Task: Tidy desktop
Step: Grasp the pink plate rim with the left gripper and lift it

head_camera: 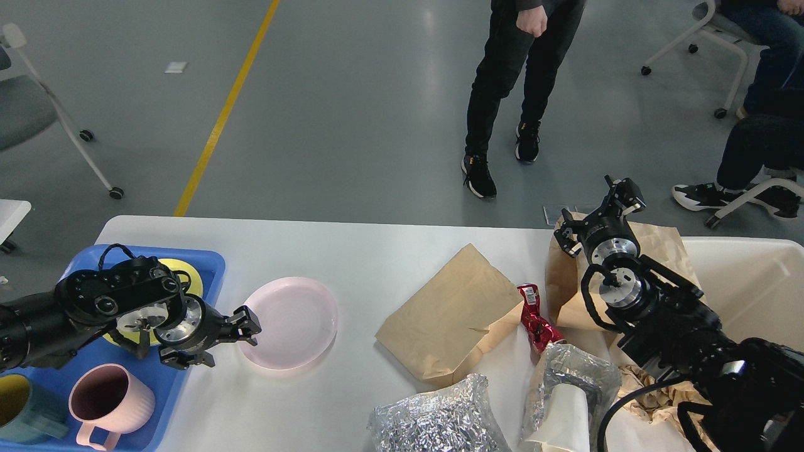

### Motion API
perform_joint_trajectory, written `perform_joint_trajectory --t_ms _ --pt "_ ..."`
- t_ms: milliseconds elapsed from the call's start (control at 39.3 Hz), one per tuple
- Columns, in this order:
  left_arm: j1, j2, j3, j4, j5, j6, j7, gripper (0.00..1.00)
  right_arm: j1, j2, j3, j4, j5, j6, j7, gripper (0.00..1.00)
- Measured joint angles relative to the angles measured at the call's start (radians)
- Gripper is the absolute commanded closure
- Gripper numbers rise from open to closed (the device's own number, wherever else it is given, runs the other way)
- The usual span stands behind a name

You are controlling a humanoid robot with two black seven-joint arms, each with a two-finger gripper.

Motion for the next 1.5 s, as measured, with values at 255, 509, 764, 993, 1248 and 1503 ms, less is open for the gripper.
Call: perform_joint_trajectory --t_ms 255,509,764,993,1248,1503 --pt "0.038 -0.003 -0.062 0.017 -0.008 -0.001 0.000 0.18 0.000 0.000 0.000 0.000 0.000 0.000 0.000 0.00" --pt "0.072 -0.008 -0.096 0.053 -0.006 -0.002 0.000 0.18 0.000 0.000 0.000 0.000 0.000 0.000 0.000 0.00" --pt "0.077 -0.047 -0.101 0.103 -0.001 0.000 -0.001 0.22 0.000 0.000 0.000 0.000 0.000 0.000 0.000 0.00" --pt "0.077 -0.067 -0.105 0.106 -0.002 -0.003 -0.002 0.37 0.000 0.000 0.000 0.000 0.001 0.000 0.000 0.00" --pt "0.076 -0.062 -0.102 0.106 0.001 -0.034 0.009 0.69 0.000 0.000 0.000 0.000 0.001 0.000 0.000 0.00" --pt "0.073 -0.056 -0.102 0.106 0.001 -0.115 0.018 0.80 0.000 0.000 0.000 0.000 0.001 0.000 0.000 0.00"
